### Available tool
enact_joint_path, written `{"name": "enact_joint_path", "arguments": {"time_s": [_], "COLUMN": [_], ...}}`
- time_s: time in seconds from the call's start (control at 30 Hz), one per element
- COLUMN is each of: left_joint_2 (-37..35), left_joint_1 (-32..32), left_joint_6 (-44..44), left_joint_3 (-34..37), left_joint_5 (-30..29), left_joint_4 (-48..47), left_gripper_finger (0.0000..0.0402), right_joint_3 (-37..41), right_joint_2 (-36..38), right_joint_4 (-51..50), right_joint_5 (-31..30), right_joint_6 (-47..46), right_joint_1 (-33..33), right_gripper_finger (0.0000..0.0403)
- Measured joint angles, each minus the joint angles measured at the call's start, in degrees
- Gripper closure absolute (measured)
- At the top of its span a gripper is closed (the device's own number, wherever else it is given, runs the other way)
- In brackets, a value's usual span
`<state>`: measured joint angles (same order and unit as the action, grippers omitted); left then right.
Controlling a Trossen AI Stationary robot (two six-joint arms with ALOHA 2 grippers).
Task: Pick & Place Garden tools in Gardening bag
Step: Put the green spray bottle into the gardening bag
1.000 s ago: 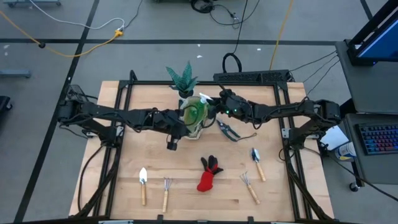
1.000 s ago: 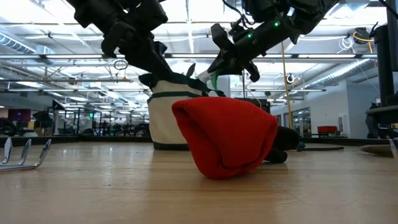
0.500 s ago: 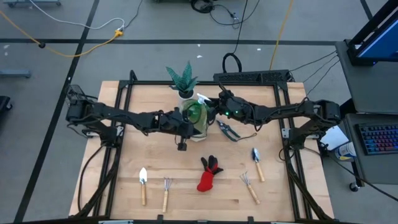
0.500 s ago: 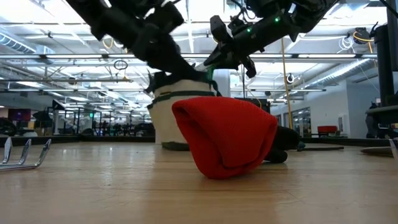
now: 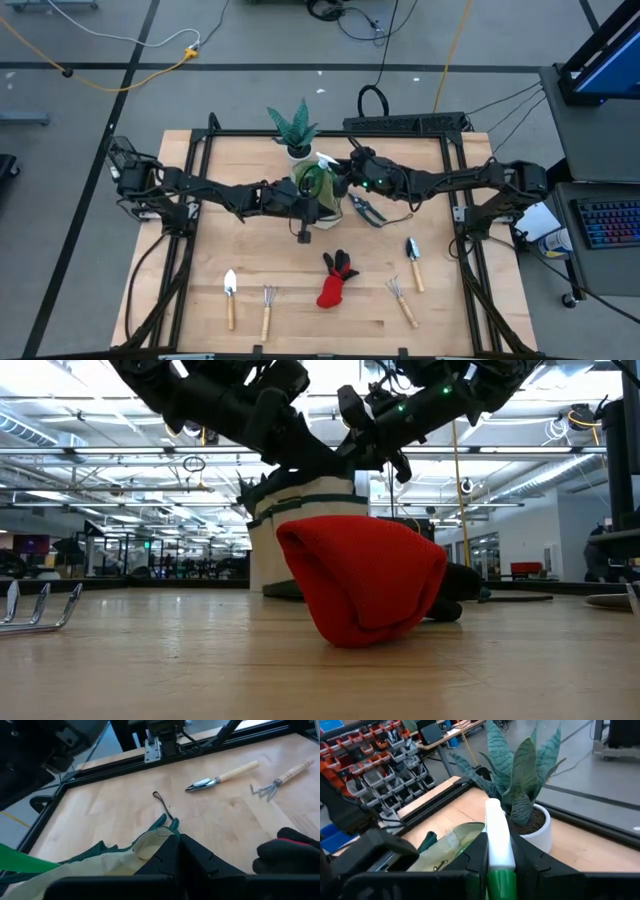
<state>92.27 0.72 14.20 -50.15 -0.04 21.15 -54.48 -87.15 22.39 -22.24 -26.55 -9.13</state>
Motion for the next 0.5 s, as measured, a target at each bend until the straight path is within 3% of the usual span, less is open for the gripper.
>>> {"name": "enact_joint_path", "arguments": {"time_s": [0.17, 0.5], "left_joint_2": [0.0, 0.0], "left_joint_1": [-0.01, -1.1], "left_joint_6": [0.02, 0.23], "left_joint_3": [-0.04, -0.07], "left_joint_5": [-0.05, 0.23], "left_joint_4": [-0.82, -0.05], "left_gripper_finger": [0.0394, 0.0325], "right_joint_3": [-0.11, 0.02], "right_joint_2": [1.99, 0.94], "right_joint_4": [3.77, -2.5], "right_joint_5": [0.26, 1.56], "right_joint_6": [1.15, 9.12], "right_joint_1": [0.5, 2.81], "right_gripper_finger": [0.0353, 0.0353]}}
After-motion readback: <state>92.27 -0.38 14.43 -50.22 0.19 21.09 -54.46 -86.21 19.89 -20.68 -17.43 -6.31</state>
